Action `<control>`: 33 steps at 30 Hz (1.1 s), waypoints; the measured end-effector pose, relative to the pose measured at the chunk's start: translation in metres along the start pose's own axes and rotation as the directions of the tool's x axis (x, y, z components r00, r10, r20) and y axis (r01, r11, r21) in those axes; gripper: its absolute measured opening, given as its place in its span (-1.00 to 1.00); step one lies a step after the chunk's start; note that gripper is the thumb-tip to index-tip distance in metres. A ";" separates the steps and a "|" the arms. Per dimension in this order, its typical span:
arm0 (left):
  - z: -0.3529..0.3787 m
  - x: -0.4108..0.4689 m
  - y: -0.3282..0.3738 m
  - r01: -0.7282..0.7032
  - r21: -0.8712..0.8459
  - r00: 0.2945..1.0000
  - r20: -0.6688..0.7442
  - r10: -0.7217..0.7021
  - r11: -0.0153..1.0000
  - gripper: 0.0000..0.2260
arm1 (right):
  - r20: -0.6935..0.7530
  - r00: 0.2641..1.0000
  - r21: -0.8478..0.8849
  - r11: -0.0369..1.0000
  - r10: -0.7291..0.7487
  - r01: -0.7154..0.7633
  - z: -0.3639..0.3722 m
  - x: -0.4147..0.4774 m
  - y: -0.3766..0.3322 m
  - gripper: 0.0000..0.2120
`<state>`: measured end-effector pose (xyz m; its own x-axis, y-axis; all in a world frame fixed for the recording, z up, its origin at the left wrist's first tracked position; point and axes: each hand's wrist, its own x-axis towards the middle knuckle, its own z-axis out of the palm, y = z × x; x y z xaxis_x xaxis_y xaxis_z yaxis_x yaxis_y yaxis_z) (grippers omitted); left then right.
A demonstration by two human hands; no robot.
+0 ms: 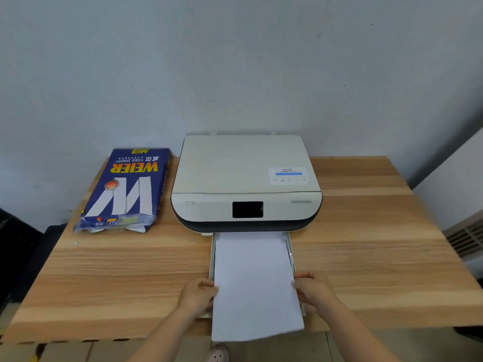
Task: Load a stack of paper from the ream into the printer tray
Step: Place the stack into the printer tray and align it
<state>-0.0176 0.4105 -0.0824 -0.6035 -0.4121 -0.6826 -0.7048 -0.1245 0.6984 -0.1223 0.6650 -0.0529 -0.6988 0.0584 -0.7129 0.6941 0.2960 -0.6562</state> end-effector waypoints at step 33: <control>0.000 0.004 0.008 -0.137 0.120 0.989 -0.046 0.144 0.983 -0.80 | 0.030 0.999 -0.063 0.997 -0.039 0.041 0.004 0.004 0.002 -0.79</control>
<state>-0.0254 0.4078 -0.0796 -0.6807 -0.4667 -0.5646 -0.6550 0.0427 0.7544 -0.1232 0.6618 -0.0581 -0.7201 0.0186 -0.6936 0.6526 0.3576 -0.6680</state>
